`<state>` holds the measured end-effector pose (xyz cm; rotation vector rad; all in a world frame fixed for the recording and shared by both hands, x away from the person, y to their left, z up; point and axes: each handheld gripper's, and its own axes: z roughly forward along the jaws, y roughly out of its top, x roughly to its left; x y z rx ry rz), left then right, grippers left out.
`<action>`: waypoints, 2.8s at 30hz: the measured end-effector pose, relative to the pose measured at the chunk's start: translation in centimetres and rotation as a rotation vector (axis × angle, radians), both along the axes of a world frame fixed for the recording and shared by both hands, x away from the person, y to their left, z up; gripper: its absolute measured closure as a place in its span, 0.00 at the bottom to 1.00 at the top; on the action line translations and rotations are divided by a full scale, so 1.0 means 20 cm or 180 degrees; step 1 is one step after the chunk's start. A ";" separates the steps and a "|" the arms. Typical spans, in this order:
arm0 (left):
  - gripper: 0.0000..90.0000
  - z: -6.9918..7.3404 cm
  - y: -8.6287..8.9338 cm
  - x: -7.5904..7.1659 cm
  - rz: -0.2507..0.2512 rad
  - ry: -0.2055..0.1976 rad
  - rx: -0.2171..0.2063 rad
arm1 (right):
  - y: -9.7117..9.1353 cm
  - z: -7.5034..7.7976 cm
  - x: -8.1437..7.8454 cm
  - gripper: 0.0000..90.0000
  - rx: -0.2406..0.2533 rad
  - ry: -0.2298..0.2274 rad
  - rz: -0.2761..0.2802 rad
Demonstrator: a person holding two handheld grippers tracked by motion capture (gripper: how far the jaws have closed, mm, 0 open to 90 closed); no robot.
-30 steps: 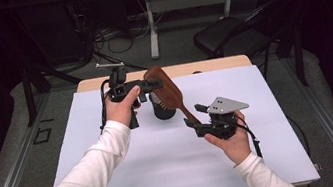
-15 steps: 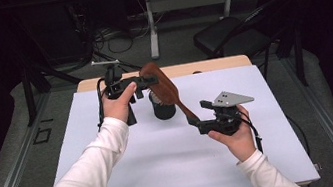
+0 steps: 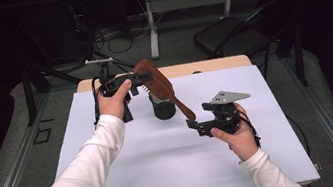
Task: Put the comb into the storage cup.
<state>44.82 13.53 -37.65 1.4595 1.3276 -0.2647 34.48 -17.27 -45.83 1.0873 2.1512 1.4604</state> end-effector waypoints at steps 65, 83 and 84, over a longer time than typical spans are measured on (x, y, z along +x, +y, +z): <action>0.60 0.14 0.14 0.11 0.0671 -0.0409 0.0256 | -0.04 0.02 0.00 0.00 -0.0002 -0.0010 -0.0157; 0.60 0.14 0.22 0.14 0.0928 -0.0451 0.0226 | -0.04 0.01 0.00 0.00 -0.0009 -0.0005 -0.0152; 0.60 0.14 0.23 0.15 0.0942 -0.0454 0.0220 | -0.04 0.01 0.00 0.00 -0.0008 -0.0005 -0.0151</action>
